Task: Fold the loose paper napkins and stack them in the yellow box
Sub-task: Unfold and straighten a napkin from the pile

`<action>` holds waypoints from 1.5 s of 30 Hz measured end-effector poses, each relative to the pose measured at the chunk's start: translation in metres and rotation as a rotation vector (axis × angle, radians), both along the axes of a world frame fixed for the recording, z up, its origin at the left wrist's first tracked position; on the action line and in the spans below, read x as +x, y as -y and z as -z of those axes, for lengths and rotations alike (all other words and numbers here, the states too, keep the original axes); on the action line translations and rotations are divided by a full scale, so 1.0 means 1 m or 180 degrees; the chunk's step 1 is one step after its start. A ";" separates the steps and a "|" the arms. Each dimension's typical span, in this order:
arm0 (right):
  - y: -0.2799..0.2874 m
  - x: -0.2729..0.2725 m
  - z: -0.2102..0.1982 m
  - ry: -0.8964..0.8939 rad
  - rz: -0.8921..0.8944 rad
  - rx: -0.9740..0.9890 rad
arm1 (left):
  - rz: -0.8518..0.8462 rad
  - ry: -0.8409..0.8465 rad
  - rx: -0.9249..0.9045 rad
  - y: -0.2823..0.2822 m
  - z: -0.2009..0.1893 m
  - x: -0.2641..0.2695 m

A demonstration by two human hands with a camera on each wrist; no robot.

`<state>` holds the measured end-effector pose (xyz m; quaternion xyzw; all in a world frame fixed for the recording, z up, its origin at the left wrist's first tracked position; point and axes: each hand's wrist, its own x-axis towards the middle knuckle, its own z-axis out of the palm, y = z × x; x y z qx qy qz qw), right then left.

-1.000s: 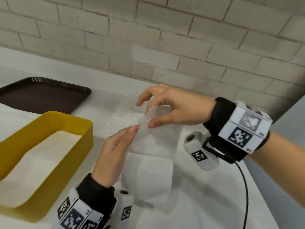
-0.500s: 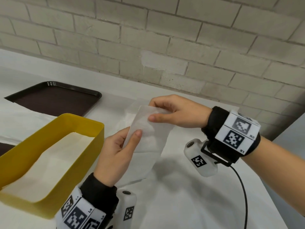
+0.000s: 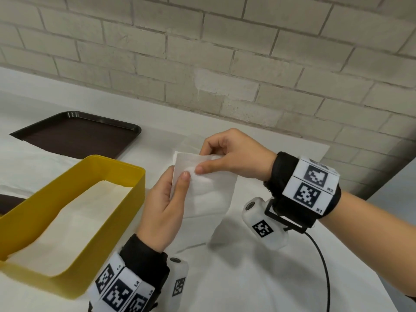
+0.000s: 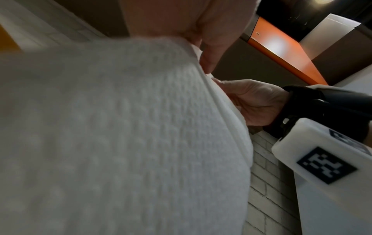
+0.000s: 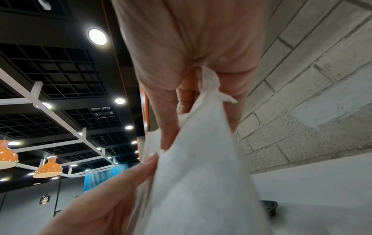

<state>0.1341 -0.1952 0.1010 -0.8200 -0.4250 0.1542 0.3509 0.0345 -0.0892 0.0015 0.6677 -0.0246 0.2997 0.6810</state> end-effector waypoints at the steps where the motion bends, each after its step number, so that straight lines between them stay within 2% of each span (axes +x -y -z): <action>1: 0.000 0.001 0.001 -0.0009 0.0048 0.0036 | -0.0041 0.0022 -0.0056 0.000 0.001 0.001; 8: 0.003 0.016 0.007 -0.0147 0.0108 0.0011 | -0.0235 0.0086 -0.0603 -0.005 0.004 0.008; 10: 0.004 0.022 0.010 -0.0243 0.0169 0.0132 | -0.0058 0.0203 -0.0732 -0.008 0.007 0.011; 13: 0.002 0.031 0.017 -0.0523 0.0065 0.0294 | 0.0084 0.0176 -0.0467 -0.012 0.015 0.014; 16: -0.001 0.056 0.025 -0.0761 0.0019 0.0107 | -0.0328 0.0038 0.0222 -0.014 0.019 0.016; 17: -0.004 0.072 0.030 -0.0732 0.0159 0.0048 | -0.0519 -0.0046 0.0449 -0.015 0.020 0.017; 19: -0.009 0.111 0.046 -0.0386 0.0606 -0.0132 | -0.0802 -0.0212 0.0489 -0.019 0.021 0.020; 22: -0.018 0.168 0.084 0.0406 0.1140 -0.1048 | -0.1005 -0.0405 0.0237 -0.024 0.023 0.022; 24: -0.024 0.196 0.110 0.0542 0.1258 -0.1662 | -0.1057 -0.0500 0.0092 -0.024 0.022 0.022; 27: -0.031 0.217 0.134 0.0565 0.1317 -0.2062 | -0.1055 -0.0602 -0.0126 -0.025 0.021 0.023; 33: -0.049 0.231 0.156 0.0564 0.1097 -0.2357 | -0.1125 -0.0739 -0.0188 -0.031 0.025 0.025; 37: -0.056 0.234 0.152 0.0723 0.1101 -0.2450 | -0.1203 -0.0768 -0.0282 -0.037 0.027 0.025; 40: -0.056 0.232 0.148 0.0790 0.0882 -0.2422 | -0.1190 -0.0809 -0.0290 -0.037 0.025 0.024; 45: -0.049 0.227 0.146 0.0649 0.0686 -0.2442 | -0.1153 -0.0848 -0.0218 -0.035 0.021 0.022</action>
